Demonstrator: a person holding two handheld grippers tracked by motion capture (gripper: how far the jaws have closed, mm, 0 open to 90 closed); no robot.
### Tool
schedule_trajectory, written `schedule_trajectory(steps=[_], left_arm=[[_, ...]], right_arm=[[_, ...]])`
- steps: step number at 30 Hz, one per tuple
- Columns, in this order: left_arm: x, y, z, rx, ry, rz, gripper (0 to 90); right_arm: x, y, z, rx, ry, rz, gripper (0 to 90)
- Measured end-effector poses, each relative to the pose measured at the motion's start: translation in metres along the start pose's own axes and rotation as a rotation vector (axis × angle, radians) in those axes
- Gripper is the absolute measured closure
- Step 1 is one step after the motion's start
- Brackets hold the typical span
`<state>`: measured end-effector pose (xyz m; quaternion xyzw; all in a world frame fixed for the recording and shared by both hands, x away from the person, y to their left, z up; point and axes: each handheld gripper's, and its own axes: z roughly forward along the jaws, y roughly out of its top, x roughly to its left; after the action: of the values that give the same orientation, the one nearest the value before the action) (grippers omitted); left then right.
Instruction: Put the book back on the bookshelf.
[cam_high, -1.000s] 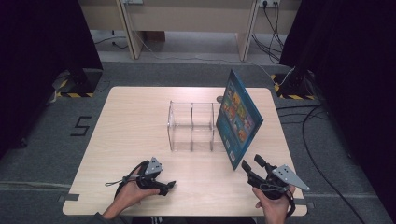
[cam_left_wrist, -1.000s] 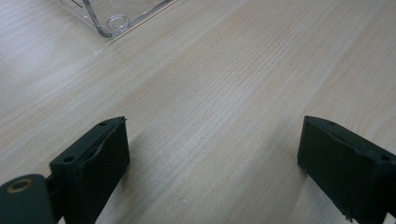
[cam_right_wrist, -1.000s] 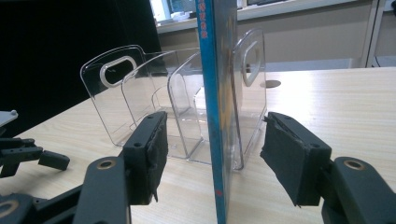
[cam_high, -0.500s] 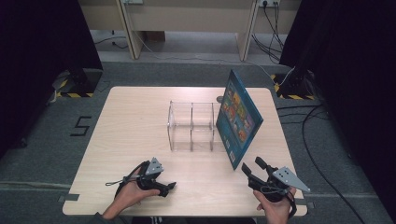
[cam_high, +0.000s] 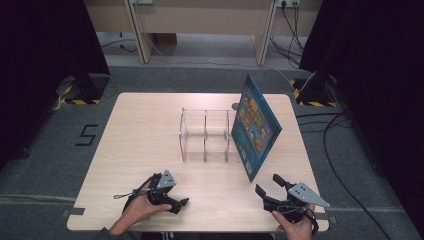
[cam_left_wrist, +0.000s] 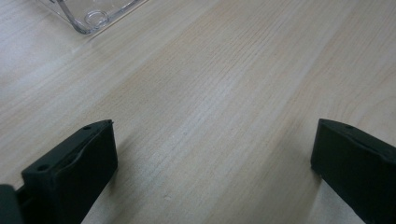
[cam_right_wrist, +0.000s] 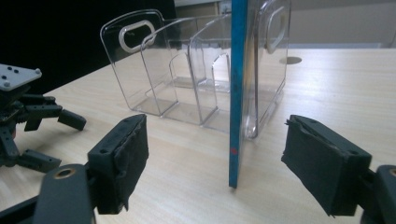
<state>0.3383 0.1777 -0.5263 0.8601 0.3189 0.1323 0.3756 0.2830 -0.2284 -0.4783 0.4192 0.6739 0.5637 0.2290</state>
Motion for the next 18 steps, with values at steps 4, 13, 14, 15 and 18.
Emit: schedule_trajectory(steps=[4, 13, 14, 15, 18], left_arm=[[0.000, 0.000, 0.000, 0.000, 0.000, 0.000, 0.0], [0.000, 0.000, 0.000, -0.002, -0.002, 0.003, 0.0], [0.000, 0.000, 0.000, -0.002, -0.002, 0.003, 0.0], [0.000, 0.000, 0.000, 0.000, -0.003, 0.003, 0.0], [0.000, 0.000, 0.000, -0.002, -0.002, 0.003, 0.0]], right_arm=[[-0.001, -0.001, -0.002, 0.010, 0.000, -0.005, 19.6], [-0.007, -0.005, -0.009, 0.036, -0.017, -0.003, 16.5], [-0.007, -0.005, -0.009, 0.036, -0.017, -0.003, 16.5], [-0.008, -0.006, -0.011, 0.046, -0.016, -0.005, 16.5], [-0.009, -0.008, -0.014, 0.061, -0.017, -0.009, 16.5]])
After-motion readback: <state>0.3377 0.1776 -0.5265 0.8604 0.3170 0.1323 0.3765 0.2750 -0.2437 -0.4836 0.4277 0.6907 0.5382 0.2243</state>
